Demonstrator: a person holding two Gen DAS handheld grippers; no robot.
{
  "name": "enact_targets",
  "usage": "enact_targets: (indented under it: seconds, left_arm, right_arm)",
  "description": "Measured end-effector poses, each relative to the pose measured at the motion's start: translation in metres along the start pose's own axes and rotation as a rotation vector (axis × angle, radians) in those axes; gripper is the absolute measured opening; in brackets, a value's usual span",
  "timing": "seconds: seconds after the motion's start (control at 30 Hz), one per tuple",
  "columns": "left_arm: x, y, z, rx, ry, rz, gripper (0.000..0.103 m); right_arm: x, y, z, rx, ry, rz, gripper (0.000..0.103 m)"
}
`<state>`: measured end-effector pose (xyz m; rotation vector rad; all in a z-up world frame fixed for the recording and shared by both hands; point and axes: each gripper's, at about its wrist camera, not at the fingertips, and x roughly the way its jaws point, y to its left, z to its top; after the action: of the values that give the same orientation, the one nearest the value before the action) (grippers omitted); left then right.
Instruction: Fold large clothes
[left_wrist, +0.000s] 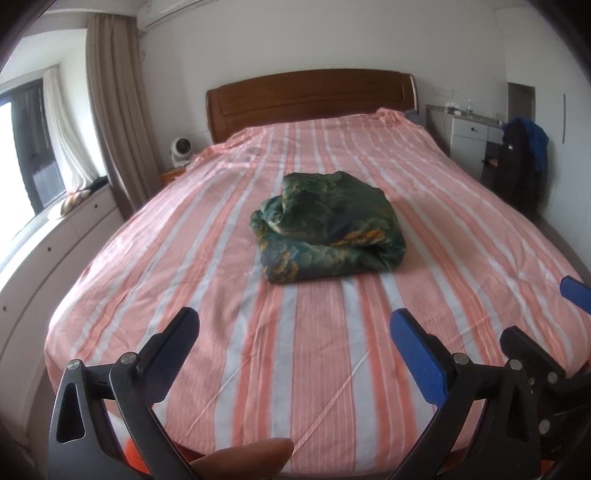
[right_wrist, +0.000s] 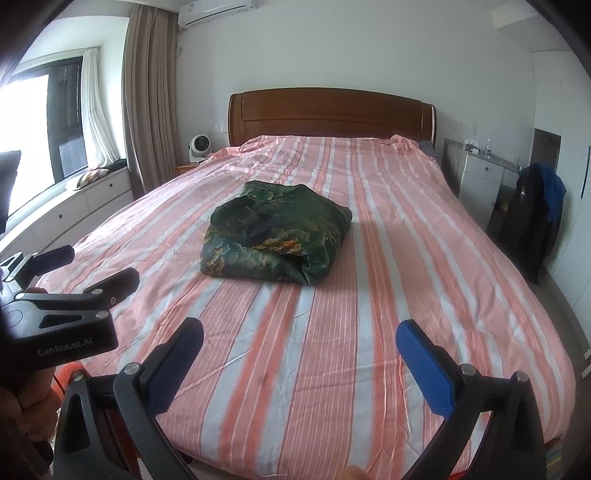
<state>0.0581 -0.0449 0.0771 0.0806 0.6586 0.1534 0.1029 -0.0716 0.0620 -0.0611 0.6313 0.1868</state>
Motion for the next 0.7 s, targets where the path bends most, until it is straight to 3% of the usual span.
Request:
enact_targets:
  seconds: [0.7]
  left_arm:
    - [0.011, -0.010, -0.011, 0.008, 0.078, 0.000, 0.103]
  right_arm:
    - [-0.008, -0.001, -0.012, 0.010, 0.048, 0.025, 0.103]
